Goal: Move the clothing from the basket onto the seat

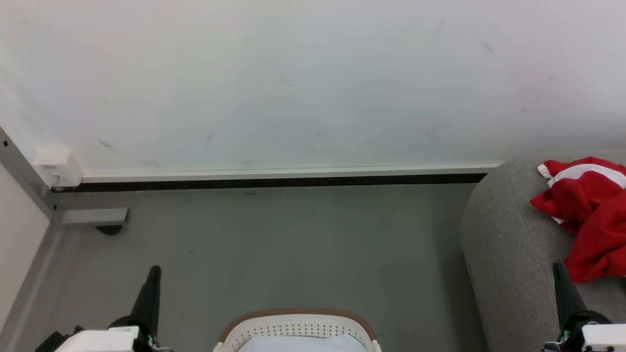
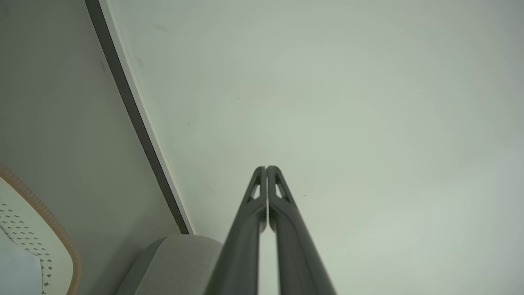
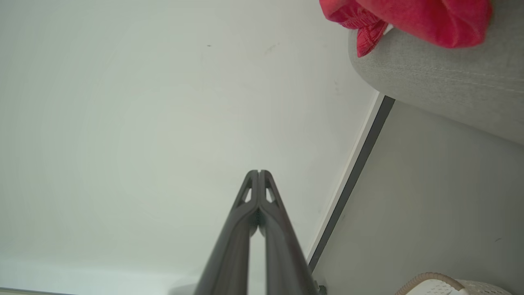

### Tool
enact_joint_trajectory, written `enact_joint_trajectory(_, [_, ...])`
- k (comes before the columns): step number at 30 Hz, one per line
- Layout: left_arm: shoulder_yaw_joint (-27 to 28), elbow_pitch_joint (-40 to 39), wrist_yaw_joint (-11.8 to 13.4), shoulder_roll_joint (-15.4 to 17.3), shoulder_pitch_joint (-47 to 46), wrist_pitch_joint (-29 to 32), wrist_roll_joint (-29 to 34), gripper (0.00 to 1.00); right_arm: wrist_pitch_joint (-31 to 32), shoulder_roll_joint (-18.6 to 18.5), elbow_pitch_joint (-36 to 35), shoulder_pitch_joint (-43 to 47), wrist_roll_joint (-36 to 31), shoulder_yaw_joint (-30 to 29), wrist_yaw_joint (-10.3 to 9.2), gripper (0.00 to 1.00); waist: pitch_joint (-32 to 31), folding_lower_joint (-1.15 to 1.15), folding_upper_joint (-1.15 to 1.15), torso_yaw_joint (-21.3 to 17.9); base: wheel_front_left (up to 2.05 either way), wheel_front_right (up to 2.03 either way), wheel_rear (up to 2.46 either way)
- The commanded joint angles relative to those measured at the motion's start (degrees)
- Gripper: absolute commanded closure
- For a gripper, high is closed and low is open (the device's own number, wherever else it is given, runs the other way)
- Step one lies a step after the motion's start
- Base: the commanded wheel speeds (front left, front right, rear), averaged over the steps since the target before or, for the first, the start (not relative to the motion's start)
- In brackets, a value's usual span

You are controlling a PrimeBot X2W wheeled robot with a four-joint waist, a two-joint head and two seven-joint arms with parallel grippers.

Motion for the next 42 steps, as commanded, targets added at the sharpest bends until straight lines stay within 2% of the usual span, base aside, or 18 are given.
enact_joint_trajectory(1, [0.39, -0.07, -0.34, 0.05, -0.65, 0.3, -1.17, 1.0, 0.38, -0.24, -0.43, -0.55, 0.91, -0.39, -0.11, 1.0, 0.01, 0.0, 0.0, -0.01, 0.0, 0.0, 0.0])
enact_joint_trajectory(13, [0.96, 0.05, -0.6, -0.28, -1.13, 1.51, -5.08, 1.0, 1.65, -0.12, -0.43, -0.92, 4.95, -1.18, -0.12, 1.0, 0.16, 0.0, 0.0, -0.11, 0.0, 0.0, 0.0])
enact_joint_trajectory(42, [0.91, 0.04, -0.6, -0.26, -1.08, 1.47, -4.98, 1.0, 1.83, 0.21, -0.38, -0.95, 4.28, -1.54, -0.12, 1.0, 0.16, 0.0, 0.0, -0.11, 0.0, 0.0, 0.0])
